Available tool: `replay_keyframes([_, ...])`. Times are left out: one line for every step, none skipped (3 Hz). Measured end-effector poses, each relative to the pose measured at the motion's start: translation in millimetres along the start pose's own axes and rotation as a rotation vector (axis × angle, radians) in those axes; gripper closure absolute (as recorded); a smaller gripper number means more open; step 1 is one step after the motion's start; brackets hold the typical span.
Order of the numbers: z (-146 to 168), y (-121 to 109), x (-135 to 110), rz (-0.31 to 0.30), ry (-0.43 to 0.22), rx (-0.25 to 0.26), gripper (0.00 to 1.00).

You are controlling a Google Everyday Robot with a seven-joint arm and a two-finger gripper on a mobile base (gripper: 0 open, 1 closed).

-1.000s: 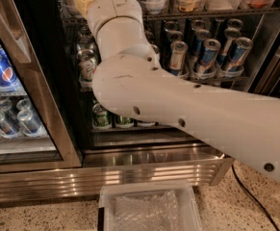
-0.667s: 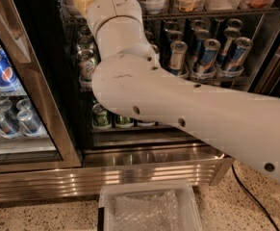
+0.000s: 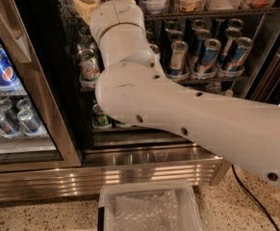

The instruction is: Pick blue plastic bottle from top shelf of fridge

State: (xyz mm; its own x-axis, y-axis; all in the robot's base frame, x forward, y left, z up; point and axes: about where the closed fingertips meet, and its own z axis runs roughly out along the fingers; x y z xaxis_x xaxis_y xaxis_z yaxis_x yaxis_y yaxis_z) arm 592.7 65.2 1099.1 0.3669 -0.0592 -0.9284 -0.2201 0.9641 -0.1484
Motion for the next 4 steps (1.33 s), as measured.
replay_keyframes([-5.9,4.8,6.4,-0.003,-0.002,-0.01,1.0])
replay_keyframes([-5.9,4.9,6.5,-0.003,-0.001,-0.01,1.0])
replay_keyframes([-10.5,15.9,22.1,0.056,0.044,-0.049,1.0])
replay_keyframes([-22.1,22.5,30.9,0.092,0.066,-0.06,1.0])
